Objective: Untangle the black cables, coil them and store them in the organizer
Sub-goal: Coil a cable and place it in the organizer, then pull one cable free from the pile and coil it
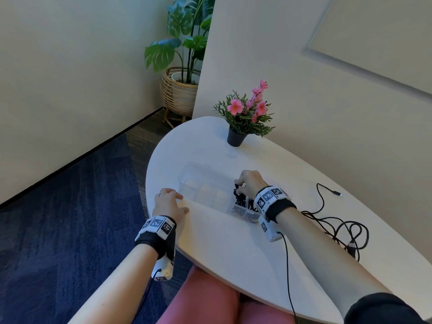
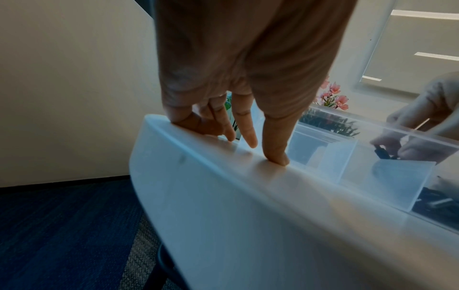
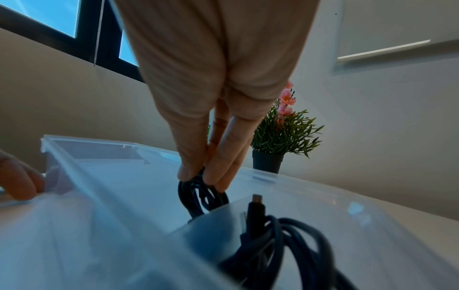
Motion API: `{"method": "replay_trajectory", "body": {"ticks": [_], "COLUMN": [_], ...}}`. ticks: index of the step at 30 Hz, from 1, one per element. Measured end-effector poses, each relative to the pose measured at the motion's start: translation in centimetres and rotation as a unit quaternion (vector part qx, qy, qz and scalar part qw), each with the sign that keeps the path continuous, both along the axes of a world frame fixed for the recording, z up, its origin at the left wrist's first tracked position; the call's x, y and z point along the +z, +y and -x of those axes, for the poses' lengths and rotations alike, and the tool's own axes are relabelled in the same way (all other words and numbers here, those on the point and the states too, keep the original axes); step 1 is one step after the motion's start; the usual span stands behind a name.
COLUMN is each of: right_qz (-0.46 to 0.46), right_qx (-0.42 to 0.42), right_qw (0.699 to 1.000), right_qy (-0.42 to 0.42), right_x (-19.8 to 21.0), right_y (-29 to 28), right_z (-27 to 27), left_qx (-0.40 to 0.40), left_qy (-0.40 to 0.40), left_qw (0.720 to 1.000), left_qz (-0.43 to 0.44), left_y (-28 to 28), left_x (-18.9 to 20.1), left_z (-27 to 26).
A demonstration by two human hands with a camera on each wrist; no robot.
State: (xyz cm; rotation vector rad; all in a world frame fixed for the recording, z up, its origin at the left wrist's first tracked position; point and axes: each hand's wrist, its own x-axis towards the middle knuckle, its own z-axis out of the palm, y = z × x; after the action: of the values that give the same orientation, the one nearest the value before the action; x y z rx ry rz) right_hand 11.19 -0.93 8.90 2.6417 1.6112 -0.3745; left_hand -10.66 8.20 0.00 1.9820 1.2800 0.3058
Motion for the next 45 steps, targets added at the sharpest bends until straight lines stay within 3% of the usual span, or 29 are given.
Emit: {"method": "replay_trajectory", "body": {"ticks": [6, 17, 26, 30, 32, 34, 36, 38, 42, 45], "right_qz": [0.016, 0.073, -0.065, -0.148, -0.066, 0.093, 0.195, 0.231, 0.140, -0.010], "right_qx": [0.040, -0.033, -0.096, -0.190, -0.250, -0.297, -0.336, -0.322, -0.240, -0.277], "right_qw": [0.999, 0.996, 0.987, 0.967, 0.966, 0.948, 0.921, 0.918, 0.960, 0.960], "right_qy": [-0.030, -0.048, 0.109, 0.082, -0.002, -0.069, -0.034, -0.010, -0.028, 0.038], "right_x": [-1.0, 0.0, 3.2, 4.0, 2.9, 1.2, -0.6, -1.6, -0.6, 0.5], "right_y": [0.0, 1.2, -3.3, -10.0, -14.2, -18.2, -21.2, -22.6, -22.9, -23.4], "right_z": [-0.2, 1.8, -0.4, -2.8, -4.2, -5.1, -5.3, -4.8, -4.4, -5.5], "left_qx": [0.004, 0.009, -0.012, -0.036, -0.037, -0.037, -0.043, -0.052, -0.083, -0.100], "left_qy": [0.001, -0.008, 0.009, 0.029, 0.033, 0.036, 0.042, 0.052, 0.073, 0.068], "left_qw": [1.000, 1.000, 1.000, 0.998, 0.998, 0.998, 0.997, 0.996, 0.992, 0.992], "left_qz": [0.011, 0.009, -0.011, -0.031, -0.040, -0.045, -0.050, -0.053, -0.056, -0.043], "left_y": [-0.1, -0.2, -0.5, -1.2, -1.8, -2.3, -2.9, -3.7, -5.5, -6.8], "left_x": [0.1, 0.1, 0.0, -0.5, -0.6, -0.6, -0.7, -0.6, 0.1, 0.8], "left_z": [0.1, 0.1, 0.3, 0.9, 1.1, 1.2, 1.2, 1.0, -0.1, -0.9]}}
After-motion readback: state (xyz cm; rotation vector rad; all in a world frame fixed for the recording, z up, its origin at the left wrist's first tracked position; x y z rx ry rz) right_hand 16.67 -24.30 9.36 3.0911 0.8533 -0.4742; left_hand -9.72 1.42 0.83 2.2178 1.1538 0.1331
